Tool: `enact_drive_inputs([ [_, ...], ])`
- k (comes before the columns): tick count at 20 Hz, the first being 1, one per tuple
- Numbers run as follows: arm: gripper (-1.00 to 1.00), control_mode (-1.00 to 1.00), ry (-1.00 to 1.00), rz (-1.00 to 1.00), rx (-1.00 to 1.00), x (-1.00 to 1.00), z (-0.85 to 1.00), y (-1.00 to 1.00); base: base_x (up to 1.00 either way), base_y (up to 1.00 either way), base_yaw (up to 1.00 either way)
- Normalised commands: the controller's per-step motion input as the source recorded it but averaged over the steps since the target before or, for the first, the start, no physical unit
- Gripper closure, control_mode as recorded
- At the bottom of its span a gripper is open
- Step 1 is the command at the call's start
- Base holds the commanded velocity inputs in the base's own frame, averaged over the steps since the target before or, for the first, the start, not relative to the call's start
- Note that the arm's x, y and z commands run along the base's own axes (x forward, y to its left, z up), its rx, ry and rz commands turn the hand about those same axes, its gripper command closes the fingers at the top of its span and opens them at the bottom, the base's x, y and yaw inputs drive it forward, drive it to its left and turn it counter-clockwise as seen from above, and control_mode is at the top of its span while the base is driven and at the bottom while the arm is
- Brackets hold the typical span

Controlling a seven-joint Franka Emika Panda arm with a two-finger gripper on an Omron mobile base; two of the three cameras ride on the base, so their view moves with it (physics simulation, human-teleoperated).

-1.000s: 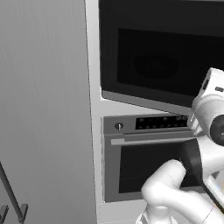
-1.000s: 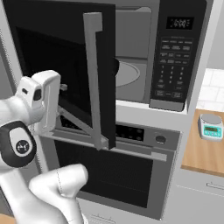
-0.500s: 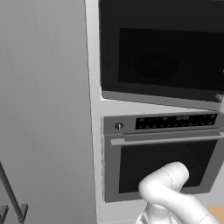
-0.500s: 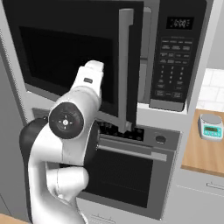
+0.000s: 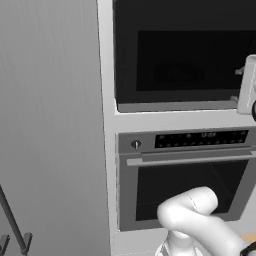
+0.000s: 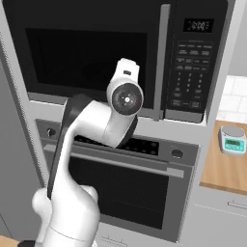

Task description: Pick the sweet potato from the sink and place it in the bowl. Then pick the bowl and place it in the microwave. Then close the microwave door and press the start button.

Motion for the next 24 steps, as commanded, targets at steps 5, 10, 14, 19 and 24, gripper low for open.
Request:
enact_drive_inputs([
  [5,-1.0,-1.0,0.02,0.02,0.0,0.68,-0.16,0.0,0.0,0.0,0.0],
  [10,-1.0,-1.0,0.01,0.0,0.0,0.2,-0.37,0.0,0.0,0.0,0.0],
  [14,-1.0,-1.0,0.0,0.0,0.04,-0.99,-0.26,-0.21,0.0,0.0,0.0],
  [19,-1.0,-1.0,0.0,0.0,0.17,-1.0,-0.13,-0.5,0.0,0.0,0.0],
  [24,-1.0,-1.0,0.1,0.0,0.23,-0.8,-0.32,-0.71,0.0,0.0,0.0],
])
